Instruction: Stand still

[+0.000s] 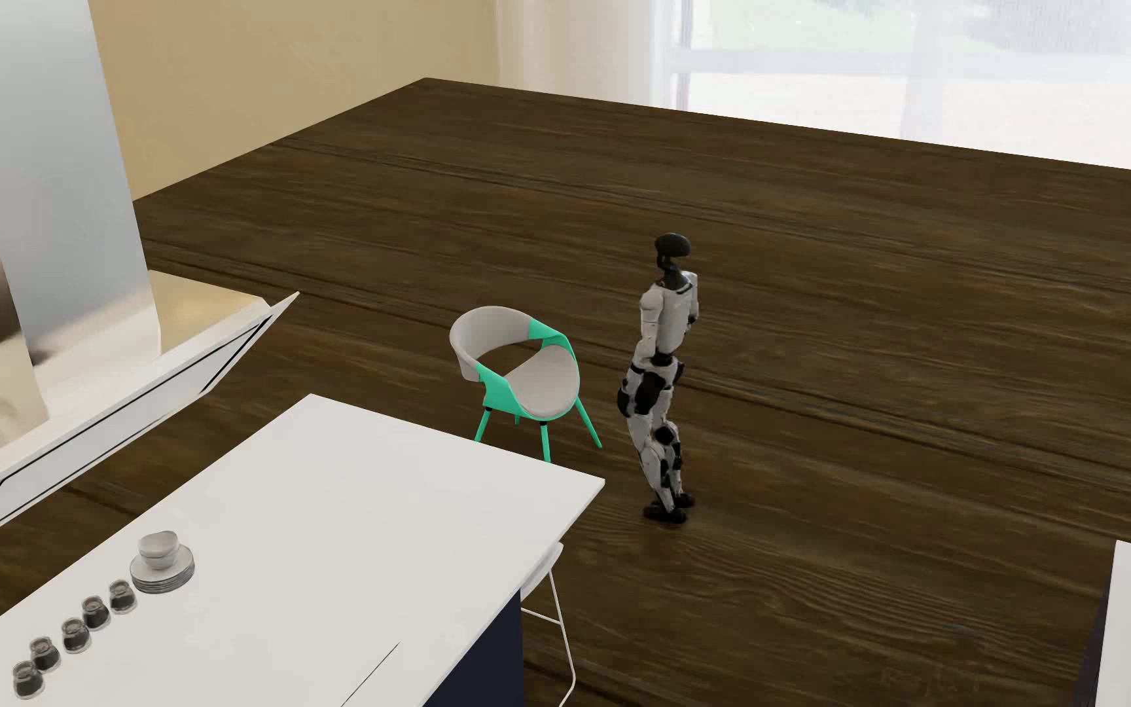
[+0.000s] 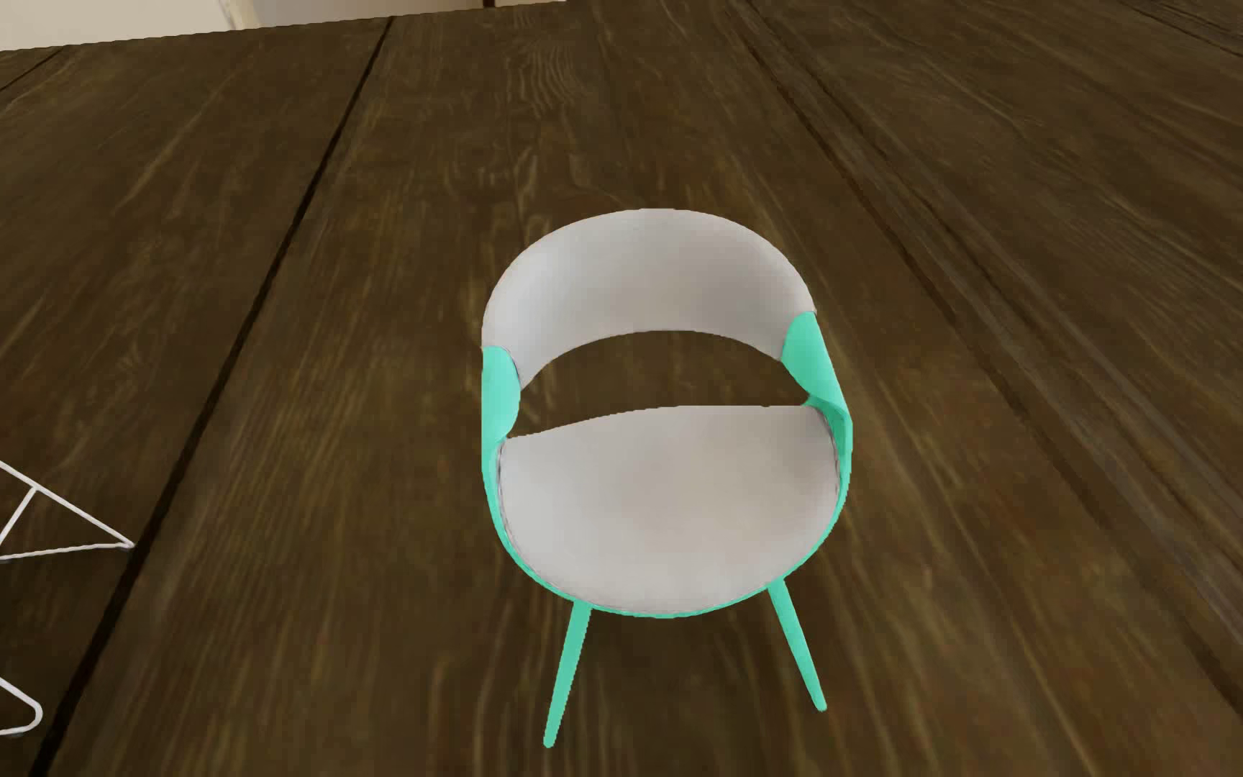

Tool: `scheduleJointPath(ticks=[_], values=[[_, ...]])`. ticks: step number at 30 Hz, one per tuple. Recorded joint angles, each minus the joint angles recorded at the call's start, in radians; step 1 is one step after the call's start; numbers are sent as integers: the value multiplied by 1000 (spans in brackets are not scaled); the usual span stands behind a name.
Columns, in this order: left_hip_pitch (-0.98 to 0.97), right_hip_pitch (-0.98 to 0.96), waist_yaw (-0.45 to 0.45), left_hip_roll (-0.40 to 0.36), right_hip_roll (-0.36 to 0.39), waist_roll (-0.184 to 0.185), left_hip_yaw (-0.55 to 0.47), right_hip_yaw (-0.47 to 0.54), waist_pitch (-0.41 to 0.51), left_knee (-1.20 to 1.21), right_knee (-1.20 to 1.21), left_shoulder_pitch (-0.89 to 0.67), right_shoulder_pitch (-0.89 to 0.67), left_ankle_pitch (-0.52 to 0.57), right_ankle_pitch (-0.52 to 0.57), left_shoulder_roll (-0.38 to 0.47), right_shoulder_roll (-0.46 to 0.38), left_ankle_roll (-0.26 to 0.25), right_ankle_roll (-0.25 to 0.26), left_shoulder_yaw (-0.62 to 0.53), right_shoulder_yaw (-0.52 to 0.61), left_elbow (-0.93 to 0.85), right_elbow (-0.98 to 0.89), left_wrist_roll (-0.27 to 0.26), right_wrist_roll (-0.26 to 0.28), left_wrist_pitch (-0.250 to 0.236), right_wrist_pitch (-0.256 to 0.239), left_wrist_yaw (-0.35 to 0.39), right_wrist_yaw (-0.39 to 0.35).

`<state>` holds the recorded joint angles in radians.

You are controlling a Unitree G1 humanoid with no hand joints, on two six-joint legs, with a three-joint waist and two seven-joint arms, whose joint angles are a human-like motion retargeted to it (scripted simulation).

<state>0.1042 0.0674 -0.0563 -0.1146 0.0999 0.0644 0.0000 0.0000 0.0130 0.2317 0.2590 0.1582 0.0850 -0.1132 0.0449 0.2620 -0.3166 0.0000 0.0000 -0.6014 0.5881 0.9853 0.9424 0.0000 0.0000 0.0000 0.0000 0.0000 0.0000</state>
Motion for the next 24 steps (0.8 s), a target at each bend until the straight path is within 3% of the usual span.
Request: scheduleJointPath(ticks=[24], values=[[-13,8,-23,-19,-24,-5,0,0,-19,-3,-25,10,25,-3,-8,-16,3,0,0,44,-65,23,-8,0,0,0,0,0,0]])
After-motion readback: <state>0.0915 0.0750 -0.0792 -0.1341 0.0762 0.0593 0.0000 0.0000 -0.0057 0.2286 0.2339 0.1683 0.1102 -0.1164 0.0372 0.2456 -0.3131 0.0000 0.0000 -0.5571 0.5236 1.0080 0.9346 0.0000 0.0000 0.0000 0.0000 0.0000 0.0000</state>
